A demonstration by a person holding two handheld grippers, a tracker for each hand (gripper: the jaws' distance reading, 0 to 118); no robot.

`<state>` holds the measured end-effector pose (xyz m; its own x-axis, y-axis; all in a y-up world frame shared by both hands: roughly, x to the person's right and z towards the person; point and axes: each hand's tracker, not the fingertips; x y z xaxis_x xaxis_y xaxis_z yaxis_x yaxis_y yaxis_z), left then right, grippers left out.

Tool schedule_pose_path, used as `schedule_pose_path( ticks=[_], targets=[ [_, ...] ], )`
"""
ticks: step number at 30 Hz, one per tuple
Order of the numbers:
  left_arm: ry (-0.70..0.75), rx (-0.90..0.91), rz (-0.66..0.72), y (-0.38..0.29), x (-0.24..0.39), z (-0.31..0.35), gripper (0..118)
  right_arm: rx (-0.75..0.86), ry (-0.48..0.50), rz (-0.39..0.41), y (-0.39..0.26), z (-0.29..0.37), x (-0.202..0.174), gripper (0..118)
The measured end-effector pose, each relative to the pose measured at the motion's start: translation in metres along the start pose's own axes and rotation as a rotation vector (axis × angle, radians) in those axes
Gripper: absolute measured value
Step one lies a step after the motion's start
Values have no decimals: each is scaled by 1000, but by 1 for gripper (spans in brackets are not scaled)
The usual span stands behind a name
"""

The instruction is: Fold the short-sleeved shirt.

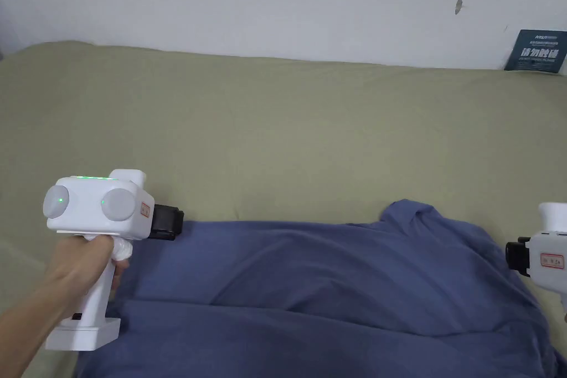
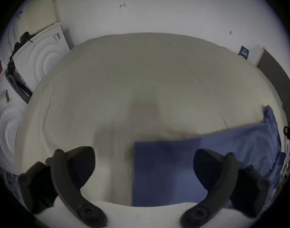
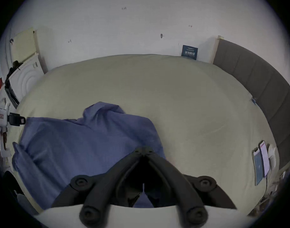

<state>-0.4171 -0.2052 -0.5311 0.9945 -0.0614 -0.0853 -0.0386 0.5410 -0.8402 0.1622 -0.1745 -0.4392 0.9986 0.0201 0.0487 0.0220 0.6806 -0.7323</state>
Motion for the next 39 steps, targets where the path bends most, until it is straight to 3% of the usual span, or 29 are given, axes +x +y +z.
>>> schedule_pose_path(
  ticks=[1,2,3,4,5,6,10,11,12,13,16,17,19,21,24,25,26,29,32,39],
  targets=[
    [-22,-24,2,-2,3,-3,116,-8,-11,1,-1,-3,2,0],
    [-38,-60,-7,-1,5,-7,106,-19,-26,3,-2,-7,6,0],
    [-43,-73,-30,-3,9,-7,86,-24,-31,2,-2,-9,9,0],
    [-37,-90,-61,-4,13,-3,76,-30,-34,-3,-2,-11,12,0],
    [-60,-61,-73,-7,18,6,43,-37,-38,-11,-2,-12,16,0],
    [-59,-25,-107,-7,21,14,1,-39,-40,-13,-1,-12,19,0],
    [-74,-21,-132,-9,25,22,1,-48,-56,-4,10,-16,25,2],
    [-74,-21,-132,-11,23,21,1,-41,-55,-10,14,-18,26,11],
    [-67,-23,-126,-12,21,20,1,-43,-50,-23,20,-25,30,32],
    [-75,-29,-110,-13,23,13,1,-50,-40,-41,25,-30,32,72],
    [-88,-28,-72,-17,19,12,1,-162,4,-69,34,-52,27,116],
    [-87,-26,-71,-16,21,9,1,-120,0,-69,34,-60,25,113],
    [-85,-21,-77,-19,21,7,1,-213,-33,-26,30,-77,15,103],
    [-85,-16,-81,-19,21,4,1,-223,-58,37,30,-86,10,102],
    [-96,-10,-68,-20,15,5,1,-221,-35,-33,33,-84,16,79],
    [-100,-10,-66,-16,12,-5,1,-197,-42,-19,36,-78,16,53],
    [-106,-9,-64,-14,9,-3,1,-140,-29,-5,38,-68,16,0],
    [-112,-5,-49,-13,8,11,1,-125,11,-32,43,-48,25,0],
    [-102,15,-69,-12,3,33,1,-94,2,10,46,-24,21,0],
    [-114,112,-57,-35,-13,112,1,6,77,-30,32,62,34,0]
  ],
)
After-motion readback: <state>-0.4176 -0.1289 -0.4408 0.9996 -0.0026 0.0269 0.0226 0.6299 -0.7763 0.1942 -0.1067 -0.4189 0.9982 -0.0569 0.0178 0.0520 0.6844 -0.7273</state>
